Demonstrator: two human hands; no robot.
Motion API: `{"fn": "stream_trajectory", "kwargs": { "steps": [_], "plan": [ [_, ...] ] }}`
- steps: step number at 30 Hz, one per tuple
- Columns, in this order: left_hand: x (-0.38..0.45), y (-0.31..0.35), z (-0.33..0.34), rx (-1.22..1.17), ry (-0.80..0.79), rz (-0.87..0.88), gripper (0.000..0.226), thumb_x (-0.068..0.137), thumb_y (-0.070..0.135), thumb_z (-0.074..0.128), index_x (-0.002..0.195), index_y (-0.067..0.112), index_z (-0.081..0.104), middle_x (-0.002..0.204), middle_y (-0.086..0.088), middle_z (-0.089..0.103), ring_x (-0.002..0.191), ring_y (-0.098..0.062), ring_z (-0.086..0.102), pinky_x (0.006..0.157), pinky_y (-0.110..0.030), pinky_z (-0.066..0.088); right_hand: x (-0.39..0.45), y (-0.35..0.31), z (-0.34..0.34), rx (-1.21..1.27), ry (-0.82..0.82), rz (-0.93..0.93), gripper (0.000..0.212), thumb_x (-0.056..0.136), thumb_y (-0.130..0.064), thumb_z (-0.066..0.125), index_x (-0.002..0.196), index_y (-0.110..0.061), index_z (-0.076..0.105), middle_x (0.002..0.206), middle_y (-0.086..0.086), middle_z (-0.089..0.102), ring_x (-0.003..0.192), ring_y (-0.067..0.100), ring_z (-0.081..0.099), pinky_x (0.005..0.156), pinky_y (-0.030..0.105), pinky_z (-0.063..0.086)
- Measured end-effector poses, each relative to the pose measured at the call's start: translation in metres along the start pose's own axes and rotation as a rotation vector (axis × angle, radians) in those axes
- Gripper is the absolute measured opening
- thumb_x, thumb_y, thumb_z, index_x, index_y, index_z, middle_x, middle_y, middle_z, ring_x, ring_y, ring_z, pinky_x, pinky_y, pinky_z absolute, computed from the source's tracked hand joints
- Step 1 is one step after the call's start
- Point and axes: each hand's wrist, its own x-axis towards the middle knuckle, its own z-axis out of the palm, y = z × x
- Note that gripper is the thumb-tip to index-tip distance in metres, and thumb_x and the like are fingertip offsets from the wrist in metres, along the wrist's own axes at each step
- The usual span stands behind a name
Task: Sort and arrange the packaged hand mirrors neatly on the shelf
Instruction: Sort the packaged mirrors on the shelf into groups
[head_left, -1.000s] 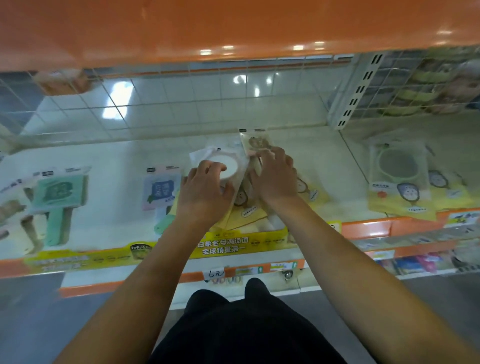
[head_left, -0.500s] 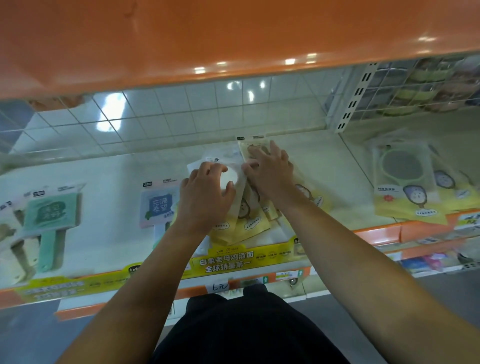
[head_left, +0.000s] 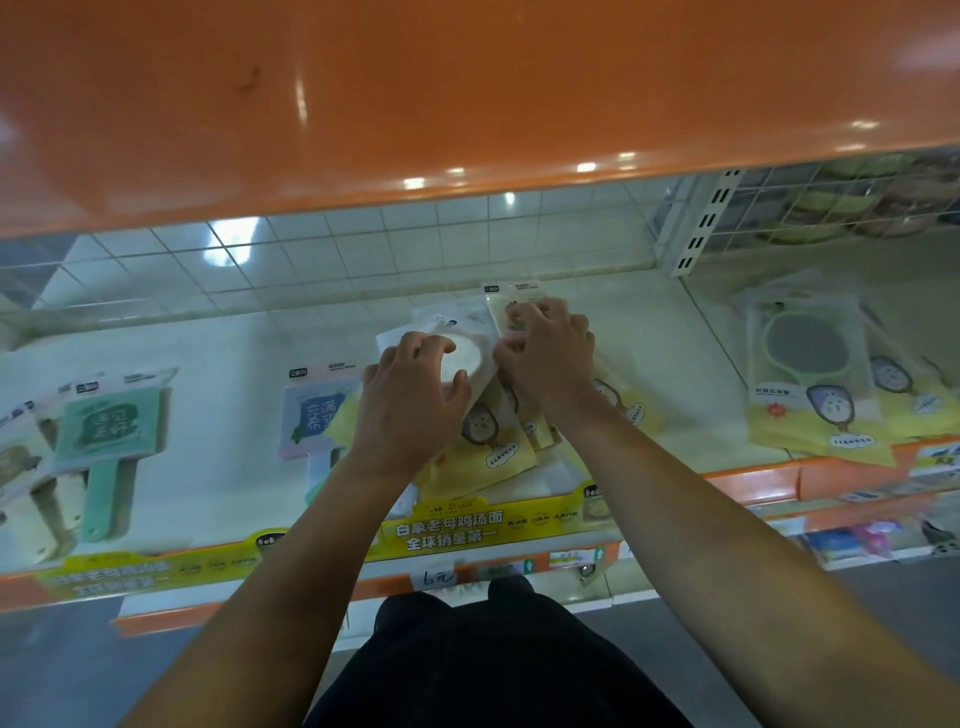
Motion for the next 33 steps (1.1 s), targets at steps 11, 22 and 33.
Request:
{"fn": "stream_trajectory", "kwargs": {
  "steps": [11,22,33],
  "plan": [
    [-0.005,0.026,0.0,0.024,-0.039,-0.059,0.034,0.093,0.032,0.05,0.123,0.017,0.055,0.127,-0.004,0.053,0.115,-0.028,0.051,0.093,-0.042,0.039,-0.021,0.017,-0.022,0.027,0.018,-0.005,0.047,0.082,-0.04,0.06,0.127,-0.029,0.056,0.136,0.001,0.045,0.123,0.034,0.04,0.099,0.04,0.034],
    [-0.017,0.059,0.014,-0.024,-0.039,-0.132,0.033,0.09,0.03,0.05,0.119,0.016,0.056,0.122,-0.004,0.053,0.111,-0.029,0.05,0.09,-0.04,0.038,-0.03,0.047,-0.042,0.041,0.114,-0.068,0.043,0.08,-0.041,0.063,0.12,-0.027,0.06,0.134,0.003,0.048,0.122,0.037,0.041,0.097,0.046,0.039],
    [-0.036,0.083,0.032,0.009,0.103,-0.11,0.044,0.083,0.042,0.039,0.106,0.013,0.062,0.104,-0.008,0.06,0.089,-0.036,0.058,0.074,-0.042,0.047,-0.052,0.06,-0.048,0.09,0.061,-0.174,0.044,0.08,-0.041,0.064,0.122,-0.03,0.058,0.133,-0.003,0.047,0.122,0.032,0.039,0.097,0.042,0.038]
  ]
}}
